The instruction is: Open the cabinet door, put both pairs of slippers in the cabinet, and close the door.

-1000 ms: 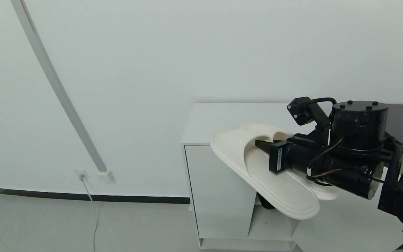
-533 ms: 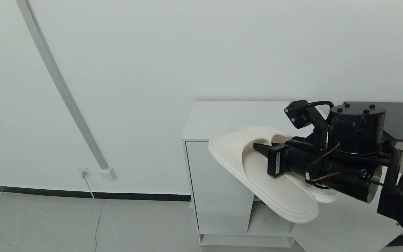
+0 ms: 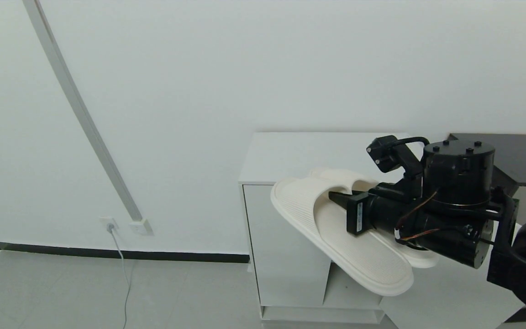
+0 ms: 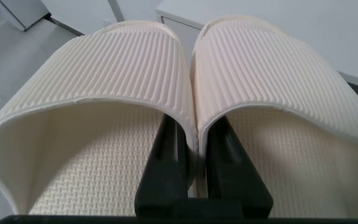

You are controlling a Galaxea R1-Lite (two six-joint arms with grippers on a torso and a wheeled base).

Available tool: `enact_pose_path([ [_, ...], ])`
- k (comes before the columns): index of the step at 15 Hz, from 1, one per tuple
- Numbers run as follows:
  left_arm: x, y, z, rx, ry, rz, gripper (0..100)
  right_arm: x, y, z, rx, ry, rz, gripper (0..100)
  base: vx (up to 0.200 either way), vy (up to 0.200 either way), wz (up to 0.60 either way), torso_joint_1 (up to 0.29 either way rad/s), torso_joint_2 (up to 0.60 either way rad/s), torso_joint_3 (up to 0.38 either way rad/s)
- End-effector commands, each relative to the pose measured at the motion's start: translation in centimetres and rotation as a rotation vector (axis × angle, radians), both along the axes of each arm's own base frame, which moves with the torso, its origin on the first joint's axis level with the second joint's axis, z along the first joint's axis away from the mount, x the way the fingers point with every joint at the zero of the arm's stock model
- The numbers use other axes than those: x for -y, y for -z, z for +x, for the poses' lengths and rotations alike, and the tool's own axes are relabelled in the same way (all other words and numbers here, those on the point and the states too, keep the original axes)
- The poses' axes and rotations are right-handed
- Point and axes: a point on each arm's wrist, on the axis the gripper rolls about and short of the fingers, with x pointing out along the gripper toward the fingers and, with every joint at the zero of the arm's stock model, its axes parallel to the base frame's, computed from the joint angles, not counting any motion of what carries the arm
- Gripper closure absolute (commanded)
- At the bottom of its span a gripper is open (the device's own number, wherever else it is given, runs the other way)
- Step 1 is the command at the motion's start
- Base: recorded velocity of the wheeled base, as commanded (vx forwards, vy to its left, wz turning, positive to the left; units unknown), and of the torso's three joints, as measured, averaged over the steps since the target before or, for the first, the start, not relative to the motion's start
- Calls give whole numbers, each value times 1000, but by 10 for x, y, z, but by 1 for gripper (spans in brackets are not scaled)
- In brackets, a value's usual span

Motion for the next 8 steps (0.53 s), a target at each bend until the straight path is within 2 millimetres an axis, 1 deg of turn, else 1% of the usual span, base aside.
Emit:
enact_pose_path([
  [1, 0, 0, 0, -1, 1, 0, 100, 0, 1, 1, -3, -2, -1, 100, 0, -200, 0, -17, 7, 7],
  [8, 0, 0, 0, -1, 1, 1, 100, 0, 2, -1, -4, -2, -5, 100, 0, -200, 0, 5, 2, 1],
])
